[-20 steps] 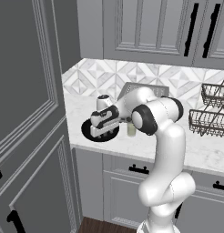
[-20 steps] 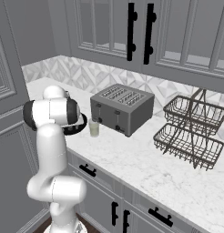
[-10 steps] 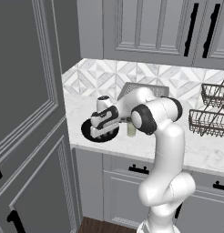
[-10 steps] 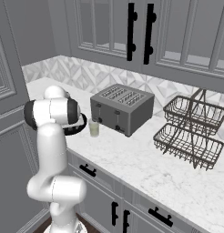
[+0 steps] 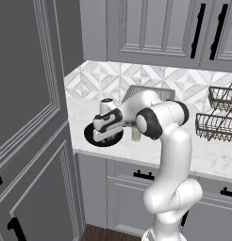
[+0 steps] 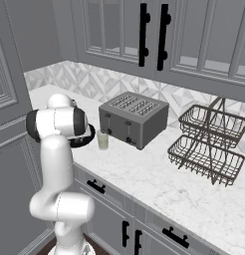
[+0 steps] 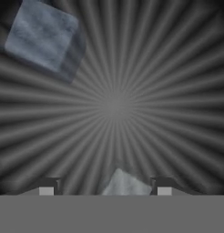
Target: Grab a lemon wedge from the fridge and one ice cube from the ice bowl, and put them in the glass of lemonade.
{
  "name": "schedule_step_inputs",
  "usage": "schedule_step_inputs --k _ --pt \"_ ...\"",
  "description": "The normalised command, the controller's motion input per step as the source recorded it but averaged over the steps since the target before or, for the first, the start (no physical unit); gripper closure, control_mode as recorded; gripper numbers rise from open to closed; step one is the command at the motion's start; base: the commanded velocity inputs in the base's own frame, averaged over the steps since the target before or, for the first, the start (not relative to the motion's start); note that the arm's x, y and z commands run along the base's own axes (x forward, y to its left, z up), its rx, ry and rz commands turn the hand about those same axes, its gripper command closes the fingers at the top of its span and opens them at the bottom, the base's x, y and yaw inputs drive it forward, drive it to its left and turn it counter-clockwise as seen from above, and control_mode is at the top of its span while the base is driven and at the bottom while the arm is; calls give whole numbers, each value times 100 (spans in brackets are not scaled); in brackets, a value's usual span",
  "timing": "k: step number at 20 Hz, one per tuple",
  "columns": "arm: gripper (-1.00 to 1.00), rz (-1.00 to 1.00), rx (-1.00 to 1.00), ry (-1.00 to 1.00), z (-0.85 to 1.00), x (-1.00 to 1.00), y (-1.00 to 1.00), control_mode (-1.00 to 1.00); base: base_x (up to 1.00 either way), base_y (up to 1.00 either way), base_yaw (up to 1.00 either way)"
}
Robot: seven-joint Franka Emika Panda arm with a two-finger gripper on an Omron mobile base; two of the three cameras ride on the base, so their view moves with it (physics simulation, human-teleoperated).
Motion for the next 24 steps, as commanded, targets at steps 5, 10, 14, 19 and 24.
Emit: schedule_step_inputs --k 5,10,14,19,24 --pt "100 0 0 3 0 0 0 -100 0 0 0" --pt "100 0 0 1 0 0 0 -100 0 0 0" --pt "100 0 0 0 0 0 0 -100 0 0 0" --pt "100 0 4 -2 28 0 0 -100 0 0 0" --pt "100 0 8 -10 38 0 0 -100 0 0 0"
